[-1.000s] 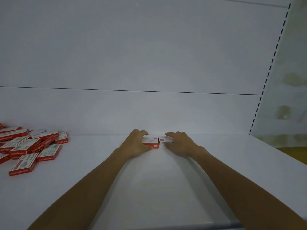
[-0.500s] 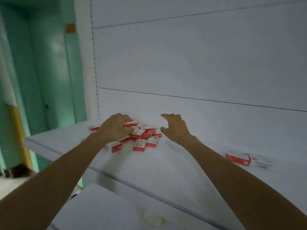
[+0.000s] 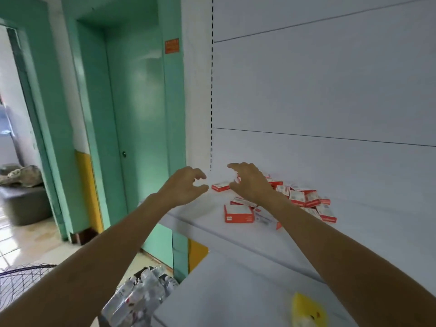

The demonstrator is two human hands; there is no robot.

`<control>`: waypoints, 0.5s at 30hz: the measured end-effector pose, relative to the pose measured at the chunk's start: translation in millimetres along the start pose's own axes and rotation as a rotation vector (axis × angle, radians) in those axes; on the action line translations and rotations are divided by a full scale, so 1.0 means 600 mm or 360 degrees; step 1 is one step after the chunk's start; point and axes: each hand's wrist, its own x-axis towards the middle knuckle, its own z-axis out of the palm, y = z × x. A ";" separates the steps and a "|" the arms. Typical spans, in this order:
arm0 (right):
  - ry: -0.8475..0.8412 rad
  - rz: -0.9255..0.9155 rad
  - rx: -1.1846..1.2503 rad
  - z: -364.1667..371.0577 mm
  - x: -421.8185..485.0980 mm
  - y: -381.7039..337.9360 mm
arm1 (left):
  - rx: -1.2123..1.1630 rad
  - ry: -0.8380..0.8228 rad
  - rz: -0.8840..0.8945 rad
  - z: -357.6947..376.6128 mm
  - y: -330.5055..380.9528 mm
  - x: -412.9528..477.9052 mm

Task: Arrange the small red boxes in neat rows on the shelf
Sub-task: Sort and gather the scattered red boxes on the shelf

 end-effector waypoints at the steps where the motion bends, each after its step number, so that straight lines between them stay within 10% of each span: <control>1: 0.0002 0.0035 0.0002 0.010 0.005 -0.004 | -0.0013 -0.0026 0.0019 0.003 -0.012 0.003; 15: 0.0025 0.0387 -0.0139 0.022 0.085 0.084 | -0.0058 -0.0230 0.0098 0.095 -0.068 0.103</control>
